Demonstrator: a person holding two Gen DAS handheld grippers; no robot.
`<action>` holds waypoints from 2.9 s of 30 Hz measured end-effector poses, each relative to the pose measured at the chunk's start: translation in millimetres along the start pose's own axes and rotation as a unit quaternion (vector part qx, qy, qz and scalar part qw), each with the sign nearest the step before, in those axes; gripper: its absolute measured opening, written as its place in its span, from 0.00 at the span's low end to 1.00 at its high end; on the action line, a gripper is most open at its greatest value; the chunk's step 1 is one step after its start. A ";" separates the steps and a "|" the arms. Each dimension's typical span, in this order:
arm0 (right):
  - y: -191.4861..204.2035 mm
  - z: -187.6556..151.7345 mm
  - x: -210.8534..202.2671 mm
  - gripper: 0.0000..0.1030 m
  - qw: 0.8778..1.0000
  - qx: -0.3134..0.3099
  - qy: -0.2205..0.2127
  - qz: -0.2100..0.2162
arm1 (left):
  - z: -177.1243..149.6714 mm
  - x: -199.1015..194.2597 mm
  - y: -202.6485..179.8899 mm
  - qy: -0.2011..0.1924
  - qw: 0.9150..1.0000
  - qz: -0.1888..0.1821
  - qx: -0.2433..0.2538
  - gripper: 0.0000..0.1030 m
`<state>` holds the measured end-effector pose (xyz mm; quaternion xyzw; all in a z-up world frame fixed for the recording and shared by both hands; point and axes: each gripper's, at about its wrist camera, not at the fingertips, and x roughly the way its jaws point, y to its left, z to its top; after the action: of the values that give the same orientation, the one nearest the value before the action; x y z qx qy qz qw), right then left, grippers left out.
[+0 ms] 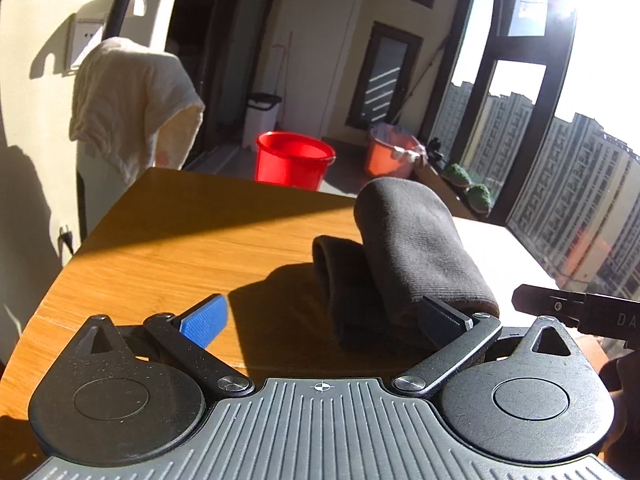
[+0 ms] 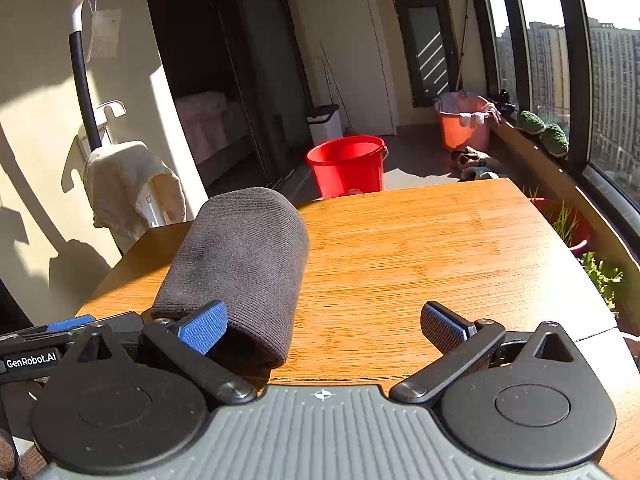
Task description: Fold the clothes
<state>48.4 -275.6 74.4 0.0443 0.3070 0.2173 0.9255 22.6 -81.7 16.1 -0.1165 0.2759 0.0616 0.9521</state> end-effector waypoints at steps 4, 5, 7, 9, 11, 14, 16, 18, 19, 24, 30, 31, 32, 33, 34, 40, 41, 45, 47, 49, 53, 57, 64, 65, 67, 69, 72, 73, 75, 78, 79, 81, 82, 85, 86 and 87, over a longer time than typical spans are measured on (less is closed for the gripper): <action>8.7 -33.3 -24.7 1.00 0.999 -0.012 0.023 -0.024 | -30.3 -20.7 -15.6 0.038 0.999 0.025 0.017 1.00; 10.1 -39.0 -27.1 1.00 0.999 -0.015 0.026 -0.031 | -36.8 -22.4 -18.0 0.043 0.998 0.031 0.016 1.00; 13.6 -47.4 -27.7 1.00 0.998 -0.022 0.037 -0.050 | -48.0 -22.8 -18.9 0.054 0.998 0.041 0.012 1.00; 16.7 -49.5 -20.3 1.00 0.996 -0.026 0.062 -0.066 | -52.9 -22.6 -20.0 0.052 0.997 0.052 0.020 1.00; 19.3 -50.7 -13.7 1.00 0.993 -0.031 0.080 -0.081 | -54.7 -21.5 -20.6 0.052 0.997 0.058 0.026 1.00; 23.1 -56.0 -11.8 1.00 0.991 -0.044 0.078 -0.102 | -53.9 -19.1 -18.6 0.052 0.996 0.062 0.029 1.00; 23.7 -57.9 -12.4 1.00 0.991 -0.041 0.072 -0.105 | -53.2 -17.5 -18.6 0.052 0.996 0.064 0.031 1.00; 23.3 -58.1 -12.2 1.00 0.991 -0.039 0.070 -0.108 | -52.9 -16.8 -20.2 0.053 0.996 0.070 0.032 1.00; 23.0 -58.5 -12.4 1.00 0.991 -0.038 0.069 -0.108 | -53.0 -15.8 -22.2 0.055 0.995 0.075 0.038 1.00; 22.7 -58.2 -13.0 1.00 0.991 -0.037 0.066 -0.107 | -53.4 -11.0 -28.6 0.065 0.992 0.090 0.060 1.00; 22.8 -58.6 -13.5 1.00 0.991 -0.038 0.064 -0.109 | -52.1 -10.3 -27.3 0.065 0.992 0.093 0.057 1.00; 23.1 -58.7 -13.5 1.00 0.991 -0.038 0.064 -0.109 | -52.3 -10.3 -27.9 0.065 0.992 0.093 0.058 1.00; 23.3 -58.9 -13.4 1.00 0.991 -0.038 0.064 -0.109 | -52.3 -10.4 -27.8 0.065 0.992 0.092 0.058 1.00; 23.3 -59.2 -13.4 1.00 0.991 -0.038 0.064 -0.109 | -52.4 -10.5 -27.6 0.065 0.992 0.092 0.057 1.00; 23.3 -59.4 -13.5 1.00 0.991 -0.038 0.064 -0.109 | -52.5 -10.5 -27.6 0.065 0.992 0.093 0.057 1.00; 22.5 -59.1 -13.6 1.00 0.991 -0.038 0.063 -0.109 | -52.2 -10.4 -27.8 0.065 0.992 0.093 0.057 1.00; 22.2 -59.0 -13.6 1.00 0.991 -0.038 0.063 -0.109 | -52.2 -10.5 -27.9 0.065 0.992 0.093 0.057 1.00; 21.8 -58.9 -14.1 1.00 0.991 -0.038 0.063 -0.108 | -52.0 -10.8 -27.2 0.066 0.992 0.092 0.056 1.00; 21.9 -58.9 -14.0 1.00 0.991 -0.038 0.063 -0.108 | -51.9 -10.8 -27.1 0.066 0.992 0.092 0.056 1.00; 22.1 -58.9 -14.0 1.00 0.991 -0.038 0.063 -0.108 | -51.9 -10.7 -26.7 0.065 0.992 0.093 0.055 1.00; 22.0 -59.0 -14.1 1.00 0.991 -0.038 0.063 -0.108 | -51.4 -10.9 -25.8 0.066 0.992 0.094 0.053 1.00; 22.6 -59.0 -13.8 1.00 0.991 -0.038 0.063 -0.108 | -51.1 -11.3 -25.2 0.066 0.992 0.093 0.053 1.00; 23.4 -59.0 -13.5 1.00 0.991 -0.037 0.063 -0.108 | -51.1 -11.3 -24.6 0.065 0.992 0.095 0.051 1.00; 23.4 -59.0 -13.5 1.00 0.991 -0.037 0.063 -0.108 | -51.0 -11.2 -24.7 0.065 0.992 0.096 0.051 1.00; 23.6 -59.0 -13.4 1.00 0.991 -0.037 0.063 -0.108 | -51.1 -11.1 -24.8 0.064 0.992 0.096 0.051 1.00; 23.8 -59.0 -13.3 1.00 0.991 -0.037 0.063 -0.108 | -51.1 -11.2 -24.6 0.064 0.992 0.098 0.050 1.00; 23.9 -59.1 -13.2 1.00 0.991 -0.037 0.063 -0.108 | -51.2 -11.3 -24.2 0.064 0.992 0.101 0.048 1.00; 24.0 -59.1 -13.1 1.00 0.991 -0.037 0.063 -0.108 | -51.3 -11.4 -24.2 0.064 0.992 0.101 0.048 1.00; 24.4 -59.1 -12.9 1.00 0.991 -0.037 0.063 -0.109 | -51.4 -11.5 -24.4 0.064 0.992 0.101 0.048 1.00; 25.1 -59.3 -12.9 1.00 0.991 -0.037 0.063 -0.108 | -51.5 -11.6 -24.6 0.064 0.992 0.101 0.048 1.00; 25.2 -59.3 -12.9 1.00 0.991 -0.038 0.064 -0.108 | -51.5 -11.6 -24.6 0.064 0.992 0.101 0.048 1.00; 25.3 -59.2 -13.0 1.00 0.991 -0.038 0.064 -0.107 | -51.5 -11.6 -24.7 0.064 0.992 0.101 0.048 1.00; 25.7 -59.3 -13.1 1.00 0.992 -0.039 0.064 -0.106 | -51.4 -11.5 -24.8 0.064 0.992 0.101 0.048 1.00; 27.3 -59.7 -13.3 1.00 0.992 -0.046 0.065 -0.098 | -51.5 -11.7 -25.1 0.064 0.992 0.101 0.048 1.00; 27.7 -59.8 -13.2 1.00 0.992 -0.047 0.066 -0.096 | -51.4 -11.7 -25.1 0.064 0.992 0.101 0.048 1.00; 27.7 -59.6 -13.1 1.00 0.992 -0.047 0.066 -0.096 | -51.4 -11.8 -25.1 0.064 0.992 0.101 0.048 1.00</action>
<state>-6.4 -259.3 39.5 -0.0436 0.3593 0.1438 0.9210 -9.0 -119.7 -15.1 -0.0454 0.3491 0.1365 0.9260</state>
